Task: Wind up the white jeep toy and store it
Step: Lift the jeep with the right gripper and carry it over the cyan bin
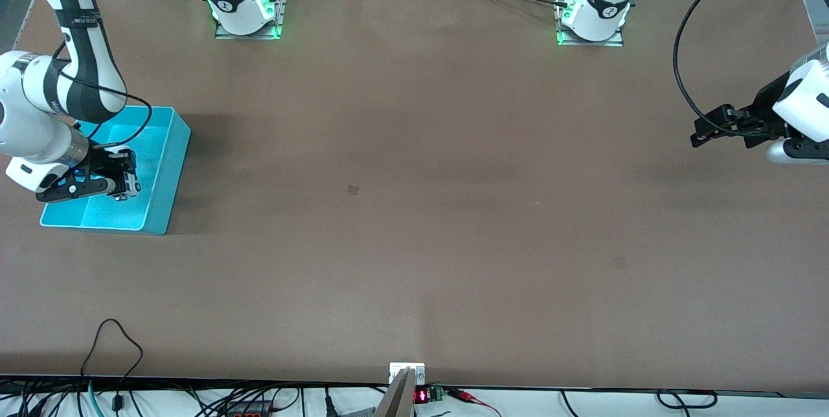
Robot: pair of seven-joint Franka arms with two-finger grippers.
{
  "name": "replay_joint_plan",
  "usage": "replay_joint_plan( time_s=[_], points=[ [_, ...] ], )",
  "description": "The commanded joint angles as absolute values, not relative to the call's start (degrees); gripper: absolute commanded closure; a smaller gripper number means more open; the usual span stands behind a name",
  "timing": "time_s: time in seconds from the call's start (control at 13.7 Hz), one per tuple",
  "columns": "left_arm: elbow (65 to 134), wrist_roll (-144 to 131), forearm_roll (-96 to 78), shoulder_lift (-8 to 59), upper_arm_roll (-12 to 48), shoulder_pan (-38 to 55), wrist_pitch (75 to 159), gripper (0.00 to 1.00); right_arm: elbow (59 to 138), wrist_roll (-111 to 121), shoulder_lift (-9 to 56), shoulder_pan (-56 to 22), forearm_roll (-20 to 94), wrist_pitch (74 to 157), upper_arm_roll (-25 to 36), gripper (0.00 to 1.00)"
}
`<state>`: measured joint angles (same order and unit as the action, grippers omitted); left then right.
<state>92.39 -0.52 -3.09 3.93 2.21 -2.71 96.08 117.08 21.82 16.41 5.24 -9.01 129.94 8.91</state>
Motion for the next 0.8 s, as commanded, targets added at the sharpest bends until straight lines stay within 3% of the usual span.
replay_joint_plan(
  time_s=[0.0, 0.22, 0.73],
  points=[
    [94.39, -0.97, -1.93, 1.93, 2.99, -3.43, 96.77, 0.00, 121.62, 20.92, 15.47, 5.10, -11.76, 135.06, 9.75, 1.00],
    [94.39, -0.88, -1.93, 1.93, 2.99, -3.43, 96.77, 0.00, 126.28, 20.92, 14.42, 5.10, -11.95, 139.47, 11.51, 1.00],
    [94.39, -0.88, -2.02, 2.02, 2.81, -3.51, 96.77, 0.00, 132.36, 24.52, 10.99, 5.80, -11.78, 140.01, 14.32, 1.00]
  ],
)
